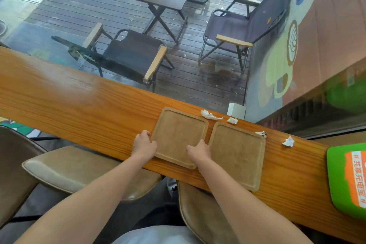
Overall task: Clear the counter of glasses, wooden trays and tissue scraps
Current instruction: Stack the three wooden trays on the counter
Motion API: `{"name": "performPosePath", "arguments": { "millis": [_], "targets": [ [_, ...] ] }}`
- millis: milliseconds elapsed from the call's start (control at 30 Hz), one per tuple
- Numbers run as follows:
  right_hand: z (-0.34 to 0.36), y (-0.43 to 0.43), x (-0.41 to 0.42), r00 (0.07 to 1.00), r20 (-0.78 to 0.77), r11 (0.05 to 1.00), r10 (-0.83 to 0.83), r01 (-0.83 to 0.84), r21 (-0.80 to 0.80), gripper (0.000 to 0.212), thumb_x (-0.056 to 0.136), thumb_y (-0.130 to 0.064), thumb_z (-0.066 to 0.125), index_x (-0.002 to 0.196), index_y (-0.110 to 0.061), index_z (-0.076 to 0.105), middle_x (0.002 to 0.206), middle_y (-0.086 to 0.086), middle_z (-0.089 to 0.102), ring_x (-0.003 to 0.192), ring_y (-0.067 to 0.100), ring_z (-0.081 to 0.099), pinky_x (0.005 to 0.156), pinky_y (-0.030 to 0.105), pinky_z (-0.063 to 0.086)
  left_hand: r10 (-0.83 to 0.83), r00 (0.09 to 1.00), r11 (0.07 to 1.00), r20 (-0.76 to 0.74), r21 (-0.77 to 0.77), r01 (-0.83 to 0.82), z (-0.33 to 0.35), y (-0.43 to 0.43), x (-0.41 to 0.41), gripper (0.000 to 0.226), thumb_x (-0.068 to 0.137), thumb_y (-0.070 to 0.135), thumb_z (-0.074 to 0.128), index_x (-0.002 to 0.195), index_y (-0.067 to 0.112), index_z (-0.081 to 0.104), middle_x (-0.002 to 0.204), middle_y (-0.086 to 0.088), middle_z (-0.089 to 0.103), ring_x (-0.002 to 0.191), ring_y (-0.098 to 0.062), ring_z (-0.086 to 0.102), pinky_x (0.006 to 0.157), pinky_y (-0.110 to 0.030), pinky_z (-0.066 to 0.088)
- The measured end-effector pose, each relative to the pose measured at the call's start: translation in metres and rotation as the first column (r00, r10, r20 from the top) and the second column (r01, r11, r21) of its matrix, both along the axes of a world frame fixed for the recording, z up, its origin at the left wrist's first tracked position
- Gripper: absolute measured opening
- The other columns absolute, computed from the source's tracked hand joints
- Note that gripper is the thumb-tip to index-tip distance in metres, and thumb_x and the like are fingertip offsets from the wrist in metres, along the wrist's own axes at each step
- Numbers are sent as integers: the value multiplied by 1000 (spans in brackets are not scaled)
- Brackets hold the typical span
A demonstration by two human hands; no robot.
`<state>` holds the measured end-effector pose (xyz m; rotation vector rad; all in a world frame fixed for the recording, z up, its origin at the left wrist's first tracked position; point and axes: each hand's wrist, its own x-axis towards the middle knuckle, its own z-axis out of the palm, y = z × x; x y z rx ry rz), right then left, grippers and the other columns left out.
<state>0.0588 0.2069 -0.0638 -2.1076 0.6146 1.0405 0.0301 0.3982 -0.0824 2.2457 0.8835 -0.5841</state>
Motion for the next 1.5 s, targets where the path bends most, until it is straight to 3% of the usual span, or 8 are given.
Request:
{"name": "performPosePath", "arguments": {
  "millis": [133,267,633,833,1000,1133,1333,1500],
  "targets": [
    [-5,15,-5,998,-8,998,-62,62,-17,85,97,-33,54,158,-10,0,163,14,14,149,35,15,119,47,24,-49,996,999,-69,10,50,-9,-4,0,54,95,26,55,145,11,39,139,-14,46,123,-33,48,103,-48,45],
    [-9,18,-4,979,-16,979,-202,203,22,91,95,-31,58,157,-11,-5,164,14,10,148,34,20,118,48,27,-41,998,999,-51,8,42,-13,-3,3,56,94,27,57,144,11,40,139,-14,50,124,-31,50,101,-44,47],
    [-8,18,6,980,-95,984,-177,179,19,102,86,-41,66,158,-14,-1,161,19,15,146,38,22,117,52,27,66,988,992,-142,-97,-80,-19,20,-7,63,90,46,63,141,9,50,134,-13,58,120,-31,55,100,-44,48],
    [-13,12,0,970,-138,974,-200,212,77,62,93,-31,56,145,-5,37,149,16,37,129,35,43,104,45,43,298,938,902,-178,-269,-337,-14,41,-18,33,98,36,56,120,12,50,112,-10,61,97,-24,60,83,-43,53],
    [-15,7,-3,958,-167,951,-235,262,164,47,99,-14,49,143,-5,38,140,13,47,119,29,49,88,34,44,403,906,814,-131,-401,-420,-2,46,-22,28,99,34,57,115,11,52,107,-11,63,91,-24,62,67,-36,52],
    [-10,-2,0,957,-131,940,-258,281,195,39,98,-11,51,135,-6,43,130,11,52,111,26,52,90,36,48,415,908,787,-62,-476,-393,9,39,-19,25,98,33,60,111,13,51,109,-15,64,93,-28,64,73,-41,55],
    [6,-42,14,936,-47,915,-350,352,196,30,97,-11,52,126,-11,44,122,8,53,105,25,52,91,38,49,285,959,779,-6,-581,-235,33,10,3,22,95,28,65,103,13,50,102,-14,70,80,-23,68,52,-30,52],
    [16,-98,13,898,16,885,-440,430,179,42,97,-8,51,138,-9,40,117,8,52,103,24,49,87,35,44,126,992,770,0,-631,-98,38,-38,24,24,94,25,66,104,11,48,99,-17,73,82,-27,67,64,-39,53]
  ]
}}
